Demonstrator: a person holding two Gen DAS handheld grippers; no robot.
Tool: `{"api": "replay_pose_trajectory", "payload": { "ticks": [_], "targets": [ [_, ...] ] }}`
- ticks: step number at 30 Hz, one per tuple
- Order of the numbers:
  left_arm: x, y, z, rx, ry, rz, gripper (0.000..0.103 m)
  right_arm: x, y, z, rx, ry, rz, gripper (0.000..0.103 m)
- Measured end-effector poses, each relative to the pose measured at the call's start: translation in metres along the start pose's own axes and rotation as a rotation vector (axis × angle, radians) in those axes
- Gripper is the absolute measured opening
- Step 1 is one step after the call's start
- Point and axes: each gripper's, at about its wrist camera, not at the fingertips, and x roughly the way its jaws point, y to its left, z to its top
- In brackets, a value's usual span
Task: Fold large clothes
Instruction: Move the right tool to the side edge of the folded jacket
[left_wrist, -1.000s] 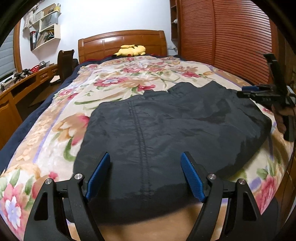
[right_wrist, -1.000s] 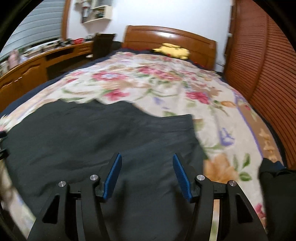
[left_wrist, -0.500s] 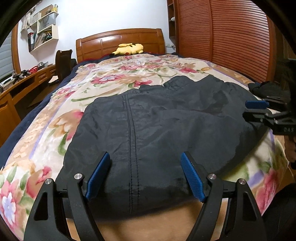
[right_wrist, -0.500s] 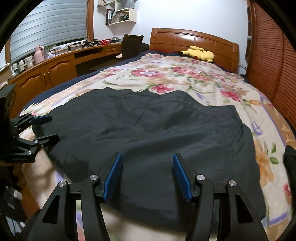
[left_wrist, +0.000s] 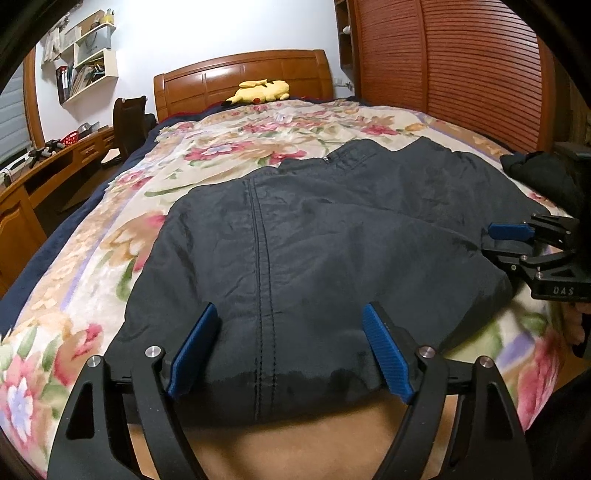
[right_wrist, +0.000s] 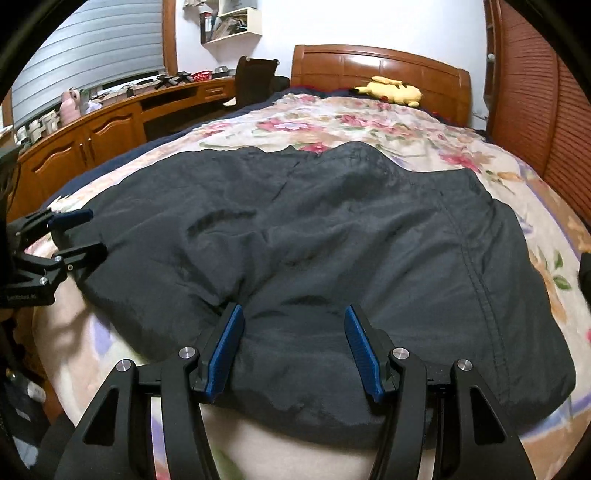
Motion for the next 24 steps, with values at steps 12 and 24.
{"api": "replay_pose_trajectory", "payload": {
  "ticks": [12, 24],
  "targets": [
    [-0.014, -0.016, 0.015, -0.052, -0.015, 0.018, 0.082, -0.003, 0.005, -0.002, -0.024, 0.015, 0.027, 0.059],
    [-0.003, -0.043, 0.031, -0.026, -0.068, -0.08, 0.082, -0.021, -0.006, -0.008, 0.012, -0.029, -0.002, 0.059]
  ]
}}
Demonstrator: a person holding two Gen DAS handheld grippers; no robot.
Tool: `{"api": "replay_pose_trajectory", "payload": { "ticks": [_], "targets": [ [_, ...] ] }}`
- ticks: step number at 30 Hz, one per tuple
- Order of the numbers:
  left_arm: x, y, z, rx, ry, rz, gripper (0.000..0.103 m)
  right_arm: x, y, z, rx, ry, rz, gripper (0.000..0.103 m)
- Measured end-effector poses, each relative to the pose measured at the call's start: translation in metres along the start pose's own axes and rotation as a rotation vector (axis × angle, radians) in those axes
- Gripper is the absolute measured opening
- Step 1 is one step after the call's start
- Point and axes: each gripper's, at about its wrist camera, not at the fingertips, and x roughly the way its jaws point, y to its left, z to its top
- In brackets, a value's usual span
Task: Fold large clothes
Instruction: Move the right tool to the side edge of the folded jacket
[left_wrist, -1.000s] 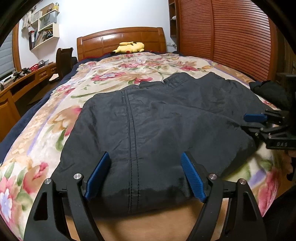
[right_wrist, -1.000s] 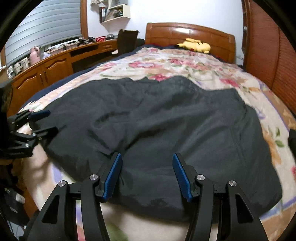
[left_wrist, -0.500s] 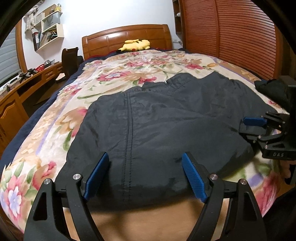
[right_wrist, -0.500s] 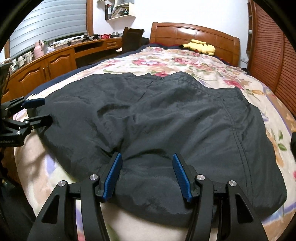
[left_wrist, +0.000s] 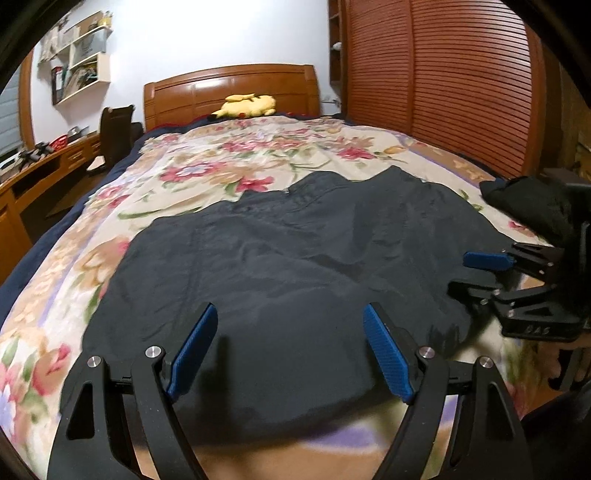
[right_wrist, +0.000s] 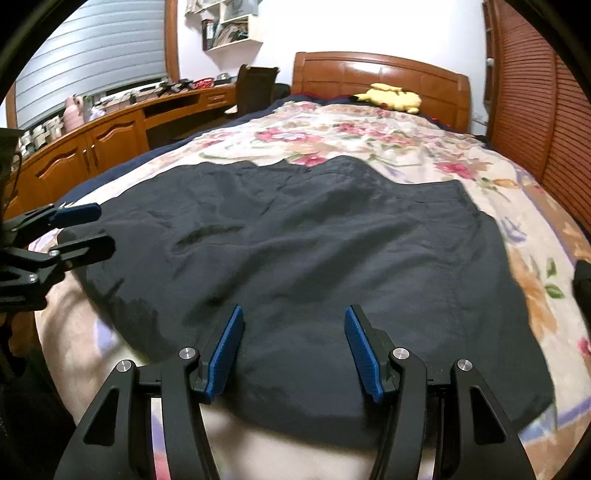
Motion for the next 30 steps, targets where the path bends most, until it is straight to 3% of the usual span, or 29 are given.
{"api": "replay_pose_trajectory", "payload": {
  "ticks": [6, 16, 24, 30],
  "targets": [
    [0.025, -0.01, -0.015, 0.026, 0.053, -0.036, 0.082, -0.021, -0.023, -0.014, 0.061, -0.019, -0.081, 0.059],
    [0.02, -0.012, -0.025, 0.041, -0.01, -0.037, 0.082, -0.057, -0.031, -0.035, 0.144, -0.024, -0.137, 0.059],
    [0.019, -0.009, -0.026, 0.027, -0.026, -0.057, 0.082, -0.082, -0.033, -0.031, 0.174, 0.012, -0.228, 0.063],
    [0.018, -0.008, -0.028, 0.027, -0.037, -0.068, 0.082, -0.072, -0.03, -0.017, 0.18, 0.061, -0.284, 0.067]
  ]
}}
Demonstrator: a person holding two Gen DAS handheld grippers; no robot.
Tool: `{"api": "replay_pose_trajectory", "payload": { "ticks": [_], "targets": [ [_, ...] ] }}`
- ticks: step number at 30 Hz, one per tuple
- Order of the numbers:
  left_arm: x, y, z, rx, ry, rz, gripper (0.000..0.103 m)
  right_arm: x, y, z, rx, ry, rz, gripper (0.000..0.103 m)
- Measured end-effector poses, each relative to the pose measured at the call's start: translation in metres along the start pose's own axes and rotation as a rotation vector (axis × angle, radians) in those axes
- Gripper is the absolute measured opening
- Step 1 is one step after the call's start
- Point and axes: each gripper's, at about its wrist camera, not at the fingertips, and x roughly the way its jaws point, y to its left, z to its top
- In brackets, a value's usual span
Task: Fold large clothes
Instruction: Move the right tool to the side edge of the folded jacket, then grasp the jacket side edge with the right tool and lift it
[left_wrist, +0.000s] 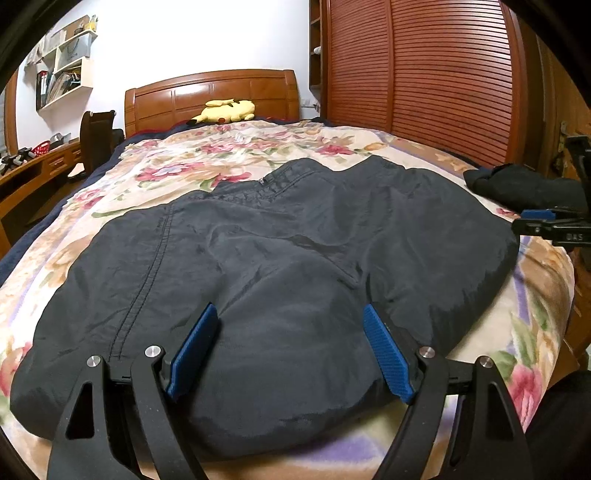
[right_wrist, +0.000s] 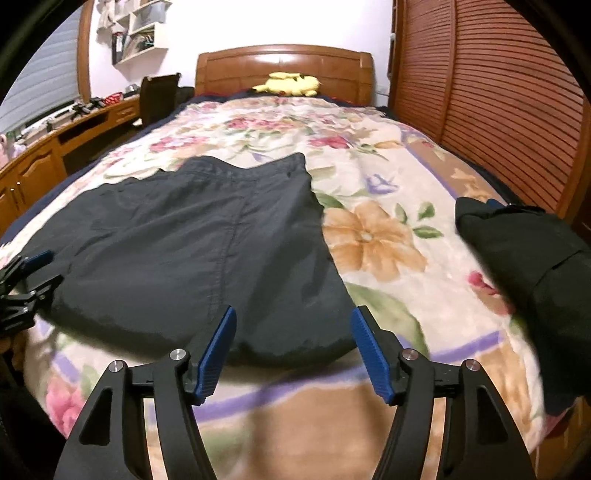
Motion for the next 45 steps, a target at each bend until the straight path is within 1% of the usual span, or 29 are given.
{"api": "replay_pose_trajectory", "payload": {
  "ticks": [5, 8, 9, 12, 14, 16, 18, 20, 26, 27, 28, 29, 30, 31, 32, 33, 34, 37, 39, 42, 45],
  "targets": [
    [0.0, 0.002, 0.0, -0.002, -0.003, -0.005, 0.082, 0.024, 0.008, 0.006, 0.044, 0.063, -0.013, 0.068],
    [0.0, 0.002, -0.001, -0.001, -0.004, -0.004, 0.082, 0.037, 0.009, 0.007, 0.069, 0.089, -0.029, 0.071],
    [0.0, 0.003, -0.001, -0.002, -0.004, -0.006, 0.082, 0.04, 0.008, 0.007, 0.081, 0.093, -0.031, 0.073],
    [0.0, 0.002, -0.001, -0.002, -0.007, -0.011, 0.082, 0.046, 0.004, 0.005, 0.123, 0.118, -0.016, 0.074],
    [0.0, 0.003, 0.0, -0.006, -0.009, -0.016, 0.082, 0.044, 0.003, 0.005, 0.136, 0.12, -0.013, 0.075],
    [0.0, 0.002, 0.0, -0.004, -0.009, -0.014, 0.082, 0.047, -0.001, 0.008, 0.144, 0.13, -0.025, 0.082],
    [0.0, 0.003, 0.0, -0.005, -0.007, -0.014, 0.082, 0.046, -0.002, 0.007, 0.148, 0.138, -0.039, 0.086],
    [0.0, 0.003, 0.0, -0.005, -0.006, -0.014, 0.082, 0.052, -0.01, 0.007, 0.156, 0.154, -0.03, 0.088],
    [0.0, 0.003, 0.0, -0.006, -0.008, -0.015, 0.082, 0.052, -0.017, 0.004, 0.196, 0.16, 0.025, 0.087],
    [0.0, 0.004, 0.001, -0.007, -0.008, -0.015, 0.082, 0.053, -0.018, 0.004, 0.196, 0.158, 0.031, 0.081],
    [0.0, 0.004, 0.001, -0.007, -0.009, -0.017, 0.082, 0.053, -0.017, 0.004, 0.194, 0.154, 0.049, 0.071],
    [0.0, 0.004, 0.001, -0.007, -0.009, -0.018, 0.082, 0.053, -0.017, 0.004, 0.198, 0.148, 0.081, 0.062],
    [-0.001, 0.004, 0.0, -0.007, -0.009, -0.02, 0.082, 0.053, -0.017, 0.005, 0.213, 0.147, 0.129, 0.046],
    [-0.001, 0.004, 0.0, -0.008, -0.011, -0.024, 0.082, 0.053, -0.018, 0.005, 0.226, 0.152, 0.158, 0.035],
    [-0.001, 0.004, 0.0, -0.01, -0.012, -0.029, 0.082, 0.053, -0.017, 0.006, 0.228, 0.155, 0.164, 0.029],
    [-0.001, 0.003, 0.0, -0.009, -0.012, -0.028, 0.082, 0.051, -0.015, 0.008, 0.213, 0.151, 0.153, 0.018],
    [-0.001, 0.003, 0.0, -0.007, -0.01, -0.025, 0.082, 0.049, -0.012, 0.011, 0.191, 0.142, 0.134, 0.012],
    [-0.002, 0.004, 0.001, -0.007, -0.006, -0.024, 0.082, 0.035, -0.005, 0.023, 0.162, 0.093, 0.096, 0.008],
    [-0.002, 0.004, 0.0, -0.015, -0.01, -0.037, 0.082, 0.02, -0.001, 0.035, 0.152, 0.04, 0.09, 0.008],
    [-0.009, 0.009, 0.001, -0.038, -0.018, -0.065, 0.082, 0.001, 0.012, 0.051, 0.126, -0.017, 0.083, 0.007],
    [-0.023, 0.018, 0.003, -0.036, -0.038, -0.06, 0.082, -0.012, 0.028, 0.065, 0.078, -0.054, 0.079, 0.007]
  ]
}}
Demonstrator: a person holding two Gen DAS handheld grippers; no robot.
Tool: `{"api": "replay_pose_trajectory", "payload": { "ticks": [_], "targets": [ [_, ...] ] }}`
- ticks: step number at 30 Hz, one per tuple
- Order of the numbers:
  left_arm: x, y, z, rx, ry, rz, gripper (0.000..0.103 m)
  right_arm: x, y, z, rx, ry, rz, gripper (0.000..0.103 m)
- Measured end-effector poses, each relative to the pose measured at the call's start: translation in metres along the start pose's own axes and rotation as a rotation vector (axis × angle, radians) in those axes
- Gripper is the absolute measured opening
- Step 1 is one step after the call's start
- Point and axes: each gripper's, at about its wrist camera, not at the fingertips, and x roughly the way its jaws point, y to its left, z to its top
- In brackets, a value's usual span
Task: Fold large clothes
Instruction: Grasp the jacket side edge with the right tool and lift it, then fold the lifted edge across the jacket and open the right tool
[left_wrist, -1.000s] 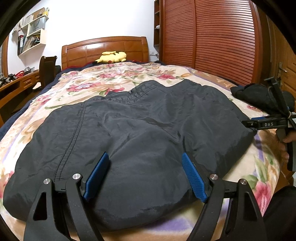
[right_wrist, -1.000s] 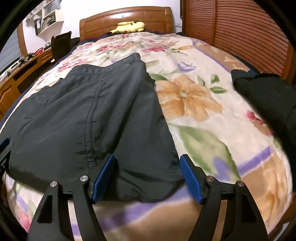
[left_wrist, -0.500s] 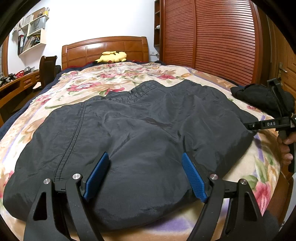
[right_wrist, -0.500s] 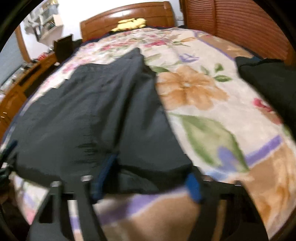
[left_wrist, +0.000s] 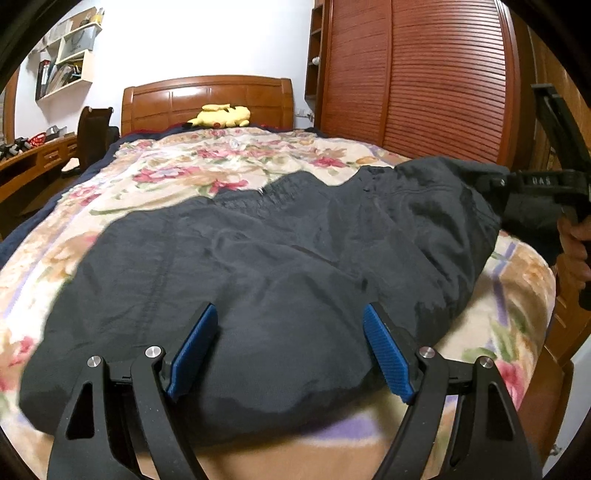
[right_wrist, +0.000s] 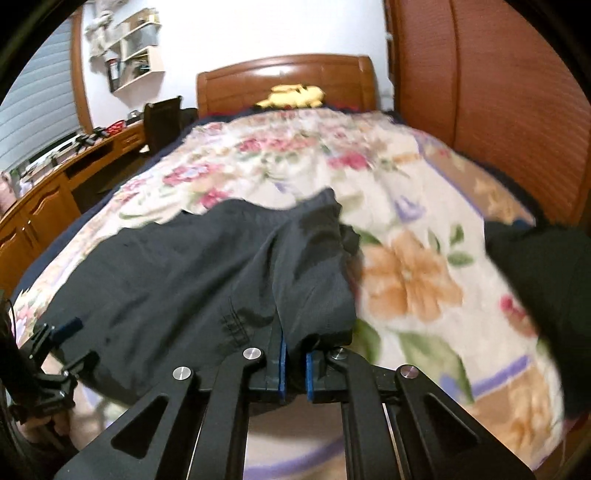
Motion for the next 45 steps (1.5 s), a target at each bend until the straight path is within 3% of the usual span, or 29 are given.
{"api": "replay_pose_trajectory", "payload": {
  "ticks": [7, 15, 21, 27, 33, 36, 38, 41, 43, 45],
  "targets": [
    [-0.043, 0.036, 0.008, 0.039, -0.058, 0.068, 0.082, -0.012, 0.048, 0.012, -0.1, -0.06, 0.055, 0.006],
    [-0.068, 0.085, -0.007, 0.034, -0.043, 0.156, 0.082, -0.011, 0.11, 0.02, -0.223, -0.09, 0.128, 0.006],
    [-0.087, 0.134, -0.014, -0.057, -0.062, 0.229, 0.082, 0.002, 0.162, 0.027, -0.309, -0.111, 0.184, 0.005],
    [-0.097, 0.178, -0.023, -0.168, -0.072, 0.26, 0.082, 0.026, 0.208, 0.019, -0.393, -0.098, 0.27, 0.005],
    [-0.098, 0.201, -0.034, -0.201, -0.051, 0.313, 0.082, 0.052, 0.238, 0.0, -0.441, -0.035, 0.372, 0.005],
    [-0.104, 0.208, -0.039, -0.21, -0.057, 0.317, 0.082, 0.068, 0.24, -0.008, -0.445, 0.01, 0.377, 0.006],
    [-0.106, 0.209, -0.04, -0.212, -0.061, 0.316, 0.082, 0.078, 0.238, -0.005, -0.431, 0.03, 0.36, 0.008],
    [-0.106, 0.209, -0.04, -0.199, -0.055, 0.321, 0.082, 0.078, 0.231, 0.003, -0.431, 0.03, 0.367, 0.022],
    [-0.109, 0.207, -0.04, -0.184, -0.056, 0.321, 0.082, 0.068, 0.225, 0.009, -0.447, -0.002, 0.372, 0.045],
    [-0.112, 0.206, -0.041, -0.179, -0.059, 0.316, 0.082, 0.057, 0.22, 0.014, -0.455, -0.052, 0.375, 0.053]
  ]
}}
